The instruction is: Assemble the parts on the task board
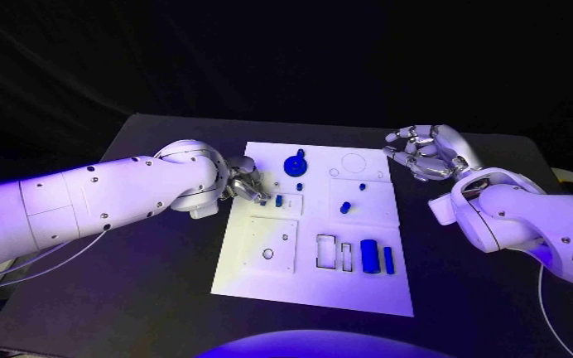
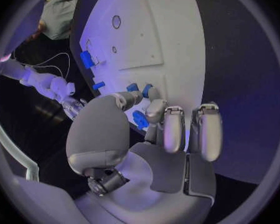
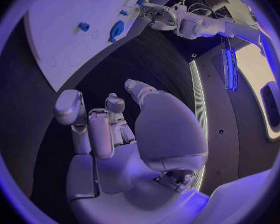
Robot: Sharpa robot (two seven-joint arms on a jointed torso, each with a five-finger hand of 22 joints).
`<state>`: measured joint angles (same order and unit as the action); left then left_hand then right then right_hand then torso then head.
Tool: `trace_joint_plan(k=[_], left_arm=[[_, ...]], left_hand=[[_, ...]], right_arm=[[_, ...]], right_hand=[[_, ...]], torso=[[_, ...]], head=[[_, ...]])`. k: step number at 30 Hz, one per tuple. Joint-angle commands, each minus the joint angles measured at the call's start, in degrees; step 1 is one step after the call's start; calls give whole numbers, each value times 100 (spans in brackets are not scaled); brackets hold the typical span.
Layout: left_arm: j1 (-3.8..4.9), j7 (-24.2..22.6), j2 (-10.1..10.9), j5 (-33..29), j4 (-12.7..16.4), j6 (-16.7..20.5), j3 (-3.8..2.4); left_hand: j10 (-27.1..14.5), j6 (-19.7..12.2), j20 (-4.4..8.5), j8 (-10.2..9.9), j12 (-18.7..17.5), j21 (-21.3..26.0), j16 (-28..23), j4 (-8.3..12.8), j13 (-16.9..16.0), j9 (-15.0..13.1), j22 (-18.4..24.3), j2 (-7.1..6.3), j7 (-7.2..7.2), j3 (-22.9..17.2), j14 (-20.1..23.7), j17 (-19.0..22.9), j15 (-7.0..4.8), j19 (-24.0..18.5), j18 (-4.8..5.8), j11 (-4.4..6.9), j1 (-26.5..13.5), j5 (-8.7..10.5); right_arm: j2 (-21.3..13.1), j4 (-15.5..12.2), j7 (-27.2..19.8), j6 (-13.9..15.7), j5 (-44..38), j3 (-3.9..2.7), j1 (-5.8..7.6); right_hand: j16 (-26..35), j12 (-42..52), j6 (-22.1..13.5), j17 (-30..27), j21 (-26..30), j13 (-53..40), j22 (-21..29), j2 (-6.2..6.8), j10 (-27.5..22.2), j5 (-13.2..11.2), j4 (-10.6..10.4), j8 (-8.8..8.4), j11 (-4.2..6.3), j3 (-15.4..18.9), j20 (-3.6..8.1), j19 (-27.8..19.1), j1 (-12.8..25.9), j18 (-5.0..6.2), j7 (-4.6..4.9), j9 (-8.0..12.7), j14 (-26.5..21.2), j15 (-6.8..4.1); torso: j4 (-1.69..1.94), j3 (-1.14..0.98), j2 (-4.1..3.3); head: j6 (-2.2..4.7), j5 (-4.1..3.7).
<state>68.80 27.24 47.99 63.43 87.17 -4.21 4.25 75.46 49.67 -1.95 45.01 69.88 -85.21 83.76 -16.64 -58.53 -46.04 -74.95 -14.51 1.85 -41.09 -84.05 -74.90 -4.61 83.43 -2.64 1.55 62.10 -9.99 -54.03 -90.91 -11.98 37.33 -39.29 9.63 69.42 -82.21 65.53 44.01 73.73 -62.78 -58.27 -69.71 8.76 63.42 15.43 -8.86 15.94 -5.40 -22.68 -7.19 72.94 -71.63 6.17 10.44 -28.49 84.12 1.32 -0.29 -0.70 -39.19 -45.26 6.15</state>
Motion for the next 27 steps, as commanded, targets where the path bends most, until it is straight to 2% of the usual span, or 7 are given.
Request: trace_joint_plan(k=[1,5,9,12,22,25,27], left_arm=[[-11,14,-7,-42,2,58,5],[-11,12,6,-68,11,106,-1],[-11,5,33,-108,31,172,-19],[-11,0,58,-137,51,206,-29],[12,-109,152,-283,179,369,-127],[23,-416,162,-455,213,620,-155],[27,-685,159,-563,230,833,-166]], left_hand=[[-13,17,21,-31,-9,1,24,-10,-12,12,-590,10,37,99,-392,-856,-19,23,38,15,-86,1],[-24,24,16,-54,-13,9,23,-16,-9,35,-584,70,42,491,-392,-857,-15,19,36,10,-232,-8],[-19,41,12,-78,0,11,24,-25,-27,63,-589,202,45,1062,-392,-859,-10,22,37,4,-459,-17],[-19,44,13,-86,4,15,21,-29,-32,72,-587,290,45,1301,-391,-857,-11,21,36,4,-516,-25],[-86,-11,11,-98,-59,56,18,-27,62,72,-518,374,62,1524,-390,-854,-3,-28,18,-10,-603,-33],[-350,-224,-17,-189,-311,220,4,-21,410,101,-244,419,138,1674,-383,-840,45,-226,-48,-76,-574,-45],[-932,-511,-96,-334,-847,594,-169,-16,1122,190,334,448,278,1693,-293,-670,158,-654,-181,-201,-369,-58]], right_arm=[[-3,-13,-47,-12,-48,1,-4],[-7,-14,-51,-11,-48,1,-4],[-9,-12,-52,-11,-48,1,-4],[-11,-11,-52,-12,-48,1,-4],[-14,4,-52,-6,-48,1,-4],[-10,12,-52,-7,-48,1,-4],[-8,18,-52,-7,-48,1,-4]], right_hand=[[17,-15,-44,-8,25,7,7,14,-43,23,-29,16,-9,-10,2,-46,56,40,-4,8,101,-18],[17,-15,-44,-8,25,7,7,14,-43,23,-29,16,-9,-10,2,-46,56,40,-4,8,101,-18],[17,-15,-44,-8,25,7,7,14,-43,23,-29,16,-9,-10,2,-46,56,40,-4,8,101,-18],[17,-15,-44,-8,25,7,7,14,-43,23,-29,16,-9,-10,2,-46,56,40,-4,8,101,-18],[26,-21,-55,-20,39,21,14,19,-54,24,-40,22,-10,-6,2,-48,64,41,-3,11,96,-17],[26,-21,-55,-20,39,21,14,19,-54,24,-40,22,-10,-6,2,-48,64,41,-3,11,96,-17],[26,-21,-55,-20,39,21,14,19,-54,24,-40,22,-10,-6,2,-48,64,41,-3,11,96,-17]], torso=[[0,2,-1],[2,3,3],[6,2,3],[5,4,1],[3,3,6],[2,3,4],[0,1,5]], head=[[7,-7],[8,-15],[9,-16],[19,-28],[43,-45],[56,-52],[67,-62]])
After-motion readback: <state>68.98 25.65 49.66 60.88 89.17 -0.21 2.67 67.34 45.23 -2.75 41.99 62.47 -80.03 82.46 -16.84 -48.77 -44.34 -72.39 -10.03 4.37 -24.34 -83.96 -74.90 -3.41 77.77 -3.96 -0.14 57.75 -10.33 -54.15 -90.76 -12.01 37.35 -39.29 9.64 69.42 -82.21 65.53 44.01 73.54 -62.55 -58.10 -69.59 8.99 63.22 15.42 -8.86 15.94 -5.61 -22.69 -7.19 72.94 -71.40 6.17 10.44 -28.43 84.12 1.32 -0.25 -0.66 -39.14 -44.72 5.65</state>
